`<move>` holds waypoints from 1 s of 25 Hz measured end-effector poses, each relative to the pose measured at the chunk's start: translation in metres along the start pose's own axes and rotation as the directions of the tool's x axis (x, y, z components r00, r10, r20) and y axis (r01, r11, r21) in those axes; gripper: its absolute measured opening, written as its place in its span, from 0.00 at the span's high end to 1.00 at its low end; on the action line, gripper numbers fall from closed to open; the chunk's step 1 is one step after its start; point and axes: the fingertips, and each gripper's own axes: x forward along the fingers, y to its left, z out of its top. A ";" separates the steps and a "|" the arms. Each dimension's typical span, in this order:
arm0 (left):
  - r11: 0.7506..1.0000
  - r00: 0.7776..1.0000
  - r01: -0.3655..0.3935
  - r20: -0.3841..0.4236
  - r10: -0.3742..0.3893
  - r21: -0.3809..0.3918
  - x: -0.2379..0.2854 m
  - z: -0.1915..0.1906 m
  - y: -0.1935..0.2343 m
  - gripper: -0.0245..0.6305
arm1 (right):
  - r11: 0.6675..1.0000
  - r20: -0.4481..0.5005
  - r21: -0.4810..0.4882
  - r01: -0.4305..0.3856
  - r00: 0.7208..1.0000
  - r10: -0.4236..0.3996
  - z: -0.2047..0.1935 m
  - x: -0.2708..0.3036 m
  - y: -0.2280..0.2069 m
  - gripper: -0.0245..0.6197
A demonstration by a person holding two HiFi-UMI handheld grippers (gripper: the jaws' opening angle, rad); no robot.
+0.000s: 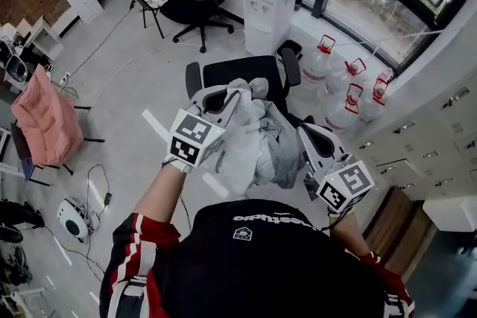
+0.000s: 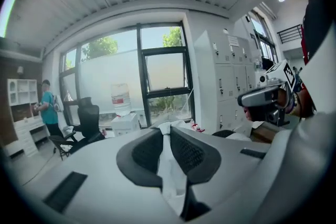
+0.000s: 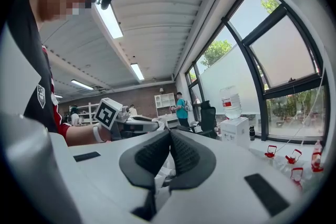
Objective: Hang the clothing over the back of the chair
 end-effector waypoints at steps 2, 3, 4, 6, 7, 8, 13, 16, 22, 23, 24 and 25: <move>0.999 0.998 -0.046 -0.034 0.046 0.010 -0.005 -0.008 0.003 0.83 | 1.000 0.000 0.004 -0.005 1.000 0.005 0.000 -0.001 0.002 0.94; 0.998 0.996 -0.067 -0.051 0.067 0.013 -0.008 -0.011 0.004 0.78 | 1.000 0.000 0.005 -0.007 1.000 0.007 -0.001 -0.001 0.002 0.94; 0.996 0.994 -0.088 -0.069 0.089 0.016 -0.011 -0.015 0.007 0.75 | 1.000 0.001 0.006 -0.011 1.000 0.011 -0.001 -0.001 0.003 0.94; 0.991 0.985 -0.132 -0.105 0.134 0.028 -0.017 -0.023 0.013 0.72 | 1.000 0.004 0.005 -0.018 1.000 0.018 -0.001 -0.001 0.005 0.94; 0.988 0.981 -0.150 -0.118 0.153 0.034 -0.021 -0.025 0.017 0.72 | 1.000 0.006 0.006 -0.022 1.000 0.022 0.000 -0.001 0.006 0.94; 0.986 0.978 -0.163 -0.124 0.166 0.035 -0.025 -0.027 0.019 0.72 | 1.000 0.007 0.007 -0.025 1.000 0.025 0.000 -0.001 0.007 0.94; 0.982 0.982 -0.184 -0.055 0.181 -0.040 -0.040 -0.021 0.022 0.72 | 0.999 0.001 0.001 -0.040 0.999 0.040 -0.001 -0.001 0.011 0.94; 0.982 0.985 -0.169 0.003 0.170 -0.085 -0.045 -0.017 0.016 0.75 | 0.999 0.002 -0.005 -0.040 0.999 0.040 0.001 -0.004 0.012 0.94; 0.980 0.970 -0.150 0.172 0.171 -0.131 -0.066 0.008 -0.002 0.88 | 0.999 0.003 -0.017 -0.043 0.999 0.043 0.007 -0.006 0.015 0.94; 0.980 0.964 -0.146 0.202 0.172 -0.138 -0.070 0.013 -0.005 0.89 | 0.999 0.006 -0.021 -0.045 0.999 0.046 0.009 -0.006 0.016 0.94; 0.979 0.958 -0.141 0.228 0.172 -0.146 -0.074 0.018 -0.008 0.89 | 0.999 0.008 -0.023 -0.045 0.999 0.046 0.011 -0.006 0.016 0.94; 0.979 0.953 -0.136 0.251 0.172 -0.154 -0.077 0.022 -0.012 0.90 | 0.999 0.011 -0.024 -0.044 0.999 0.044 0.013 -0.005 0.016 0.94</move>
